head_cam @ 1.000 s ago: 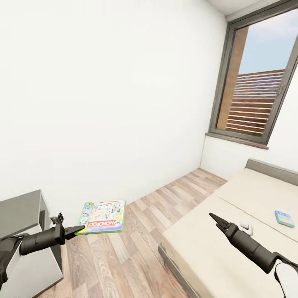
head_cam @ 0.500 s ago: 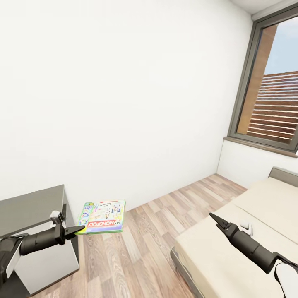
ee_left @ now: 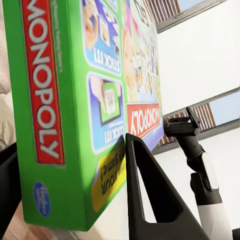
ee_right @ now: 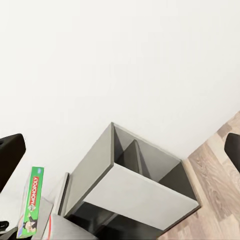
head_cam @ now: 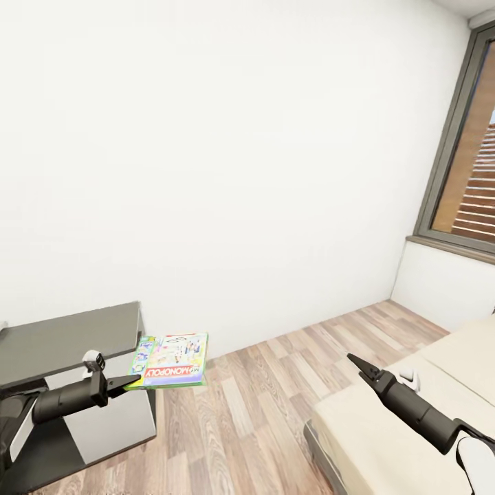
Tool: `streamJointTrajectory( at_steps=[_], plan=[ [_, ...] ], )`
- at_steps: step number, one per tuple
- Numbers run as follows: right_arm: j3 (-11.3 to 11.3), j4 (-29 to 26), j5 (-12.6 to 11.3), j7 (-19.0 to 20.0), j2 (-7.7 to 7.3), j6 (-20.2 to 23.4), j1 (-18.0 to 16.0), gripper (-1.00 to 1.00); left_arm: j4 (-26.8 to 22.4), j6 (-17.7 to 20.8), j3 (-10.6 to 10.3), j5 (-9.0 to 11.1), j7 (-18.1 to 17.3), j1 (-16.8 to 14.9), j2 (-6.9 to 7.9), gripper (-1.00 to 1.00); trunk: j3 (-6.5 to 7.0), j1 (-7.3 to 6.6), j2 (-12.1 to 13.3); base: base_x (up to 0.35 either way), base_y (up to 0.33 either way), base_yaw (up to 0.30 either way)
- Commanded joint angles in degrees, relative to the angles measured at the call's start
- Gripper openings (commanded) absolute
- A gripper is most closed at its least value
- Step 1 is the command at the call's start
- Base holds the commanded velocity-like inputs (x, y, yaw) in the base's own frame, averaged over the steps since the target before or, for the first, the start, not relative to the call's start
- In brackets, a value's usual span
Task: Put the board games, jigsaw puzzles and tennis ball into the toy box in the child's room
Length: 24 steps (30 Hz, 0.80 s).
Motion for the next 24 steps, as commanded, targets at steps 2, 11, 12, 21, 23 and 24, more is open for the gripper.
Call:
streamJointTrajectory(
  at_steps=[2, 11, 12, 21, 23, 24],
  plan=[
    [-0.1, 0.0, 0.1, 0.3, 0.01, 0.3, 0.0, 1.00, 0.0, 0.6, 0.0, 0.0, -0.2, -0.1, 0.00, -1.00, 0.34, -0.42, 0.7, 0.000, 0.000, 0.261],
    [-0.1, 0.0, 0.1, 0.3, 0.01, 0.3, 0.0, 1.00, 0.0, 0.7, -0.1, 0.1, -0.2, -0.1, 0.00, -1.00, 2.38, -2.40, 4.3, 0.000, 0.000, 0.261],
    [-0.1, 0.0, 0.1, 0.3, 0.01, 0.3, 0.0, 1.00, 0.0, 0.7, -0.1, 0.1, -0.2, -0.1, 0.00, -1.00, 2.61, -2.62, 4.7, 0.000, 0.000, 0.261],
    [-0.1, 0.0, 0.1, 0.3, 0.01, 0.3, 0.0, 1.00, 0.0, 0.8, 0.0, 0.2, -0.2, -0.1, 0.00, -1.00, 4.64, -4.59, 8.3, 0.000, 0.000, 0.261],
    [-0.1, 0.0, 0.1, 0.3, 0.01, 0.3, 0.0, 1.00, 0.0, 0.8, 0.1, 0.2, -0.2, -0.1, 0.00, -1.00, 4.91, -4.81, 8.7, 0.000, 0.000, 0.261],
    [-0.1, 0.0, 0.1, 0.3, 0.01, 0.3, 0.0, 1.00, 0.0, 0.8, 0.2, 0.2, -0.2, -0.1, 0.00, -1.00, 4.96, -4.81, 8.7, 0.000, 0.000, 0.261]
  ],
)
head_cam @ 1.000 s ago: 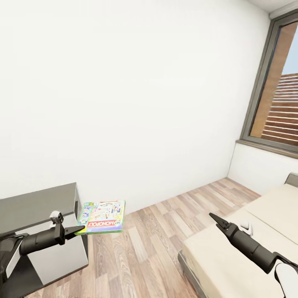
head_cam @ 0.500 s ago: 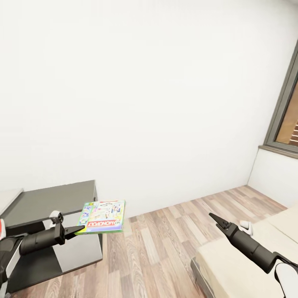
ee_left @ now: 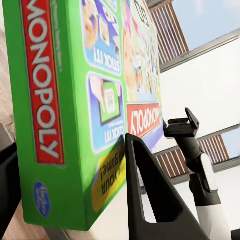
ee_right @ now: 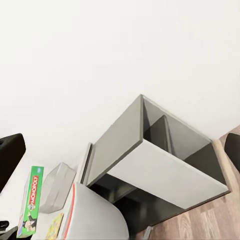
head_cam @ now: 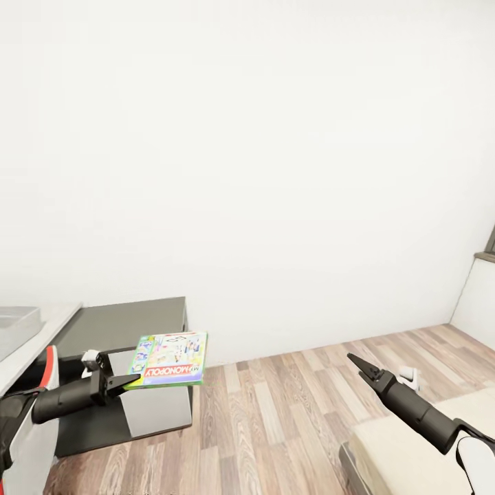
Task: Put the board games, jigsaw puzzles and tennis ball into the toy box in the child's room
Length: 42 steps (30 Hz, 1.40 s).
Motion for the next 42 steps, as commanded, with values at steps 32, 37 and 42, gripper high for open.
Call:
streamJointTrajectory(
  at_steps=[32, 37, 42],
  plan=[
    [-0.1, 0.0, 0.0, 0.8, 0.00, 0.4, 0.0, 1.00, 0.3, -0.1, 0.5, 0.3, -0.2, 0.0, 0.15, -1.00, 0.45, 0.02, 0.0, 0.087, -0.006, 0.087],
    [-0.1, -0.1, 0.0, 0.8, 0.01, 0.4, 0.0, 1.00, 0.3, -0.1, 0.5, 0.3, -0.2, 0.0, 0.22, -1.00, 0.45, 0.02, 0.0, 0.043, 0.000, 0.000],
    [-0.1, -0.1, 0.0, 0.8, 0.01, 0.4, 0.0, 1.00, 0.3, -0.1, 0.5, 0.3, -0.2, 0.0, 0.25, -1.00, 0.45, 0.02, 0.0, 0.002, 0.000, 0.000]
  ],
)
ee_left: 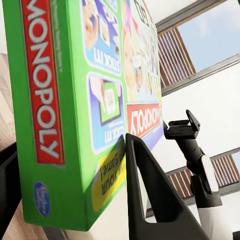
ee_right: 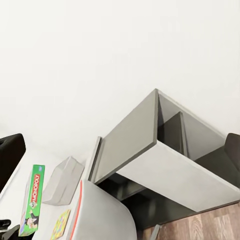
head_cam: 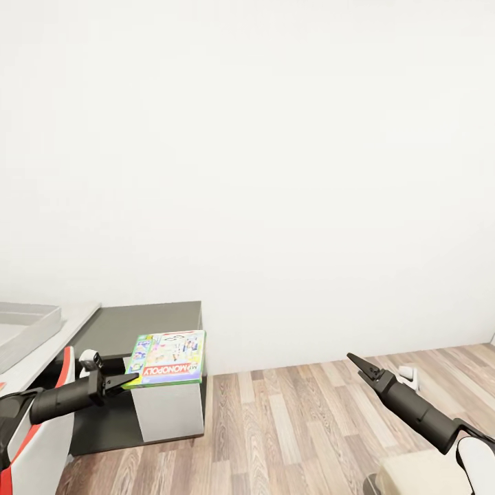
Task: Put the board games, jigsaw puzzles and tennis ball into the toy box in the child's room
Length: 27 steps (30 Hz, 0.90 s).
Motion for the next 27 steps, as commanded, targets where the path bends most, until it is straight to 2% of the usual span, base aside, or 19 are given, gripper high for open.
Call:
streamJointTrajectory(
  at_steps=[1, 7, 22, 27],
  plan=[
    [-0.1, 0.0, 0.1, 0.2, 0.01, 0.3, 0.0, 1.00, 0.0, 0.6, 0.0, 0.0, -0.2, 0.0, 0.01, -1.00, -0.02, 0.02, 0.0, 0.000, 0.000, 0.000],
    [-0.1, 0.0, 0.1, 0.1, 0.01, 0.3, 0.0, 1.00, 0.0, 0.6, 0.0, 0.1, -0.2, 0.0, 0.16, -1.00, 0.10, 0.02, 0.0, 0.000, 0.000, 0.096],
    [-0.1, 0.0, 0.1, 0.2, 0.01, 0.3, 0.0, 1.00, 0.0, 0.9, 0.2, 0.1, -0.2, 0.0, 0.33, -1.00, 0.87, 0.02, 0.0, 0.000, 0.000, 0.236],
    [-0.1, 0.0, 0.1, 0.2, 0.01, 0.3, 0.0, 1.00, 0.0, 1.0, 0.3, 0.1, -0.2, 0.0, 0.36, -1.00, 1.67, -0.64, 1.2, 0.000, 0.000, 0.244]
  ],
)
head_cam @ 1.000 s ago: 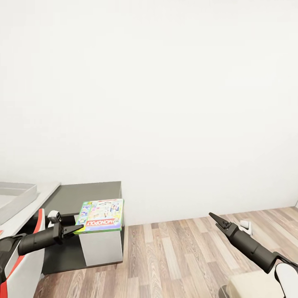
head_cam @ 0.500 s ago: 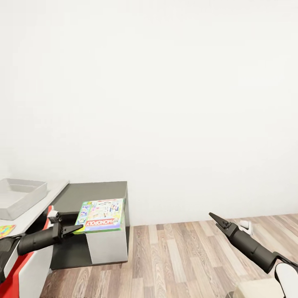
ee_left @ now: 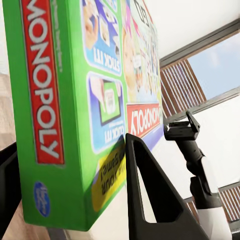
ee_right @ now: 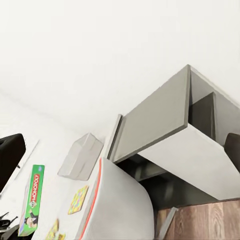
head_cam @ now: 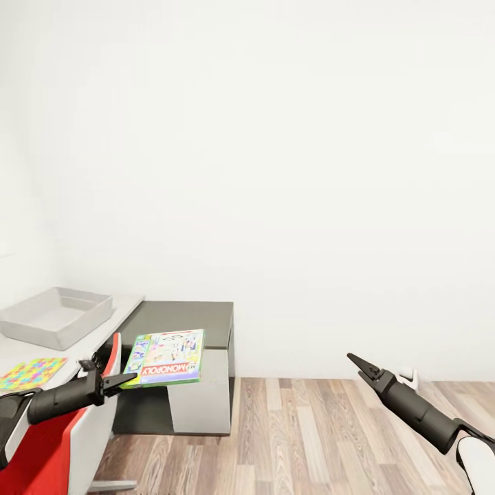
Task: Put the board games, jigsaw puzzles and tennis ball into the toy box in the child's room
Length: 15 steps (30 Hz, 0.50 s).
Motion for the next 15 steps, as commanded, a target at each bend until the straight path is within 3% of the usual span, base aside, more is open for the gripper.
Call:
streamJointTrajectory(
  at_steps=[1, 15],
  plan=[
    [-0.1, 0.0, 0.1, 0.2, 0.01, 0.3, 0.0, 1.00, 0.0, 0.6, 0.0, 0.1, -0.2, 0.0, 0.00, -1.00, 0.03, 0.02, 0.0, 0.000, 0.000, 0.244],
    [-0.1, 0.0, 0.1, 0.2, 0.01, 0.3, 0.0, 1.00, 0.0, 0.4, 0.0, 0.0, -0.2, 0.0, 0.09, -1.00, 0.69, 0.02, 0.0, 0.000, 0.000, 0.232]
  ],
)
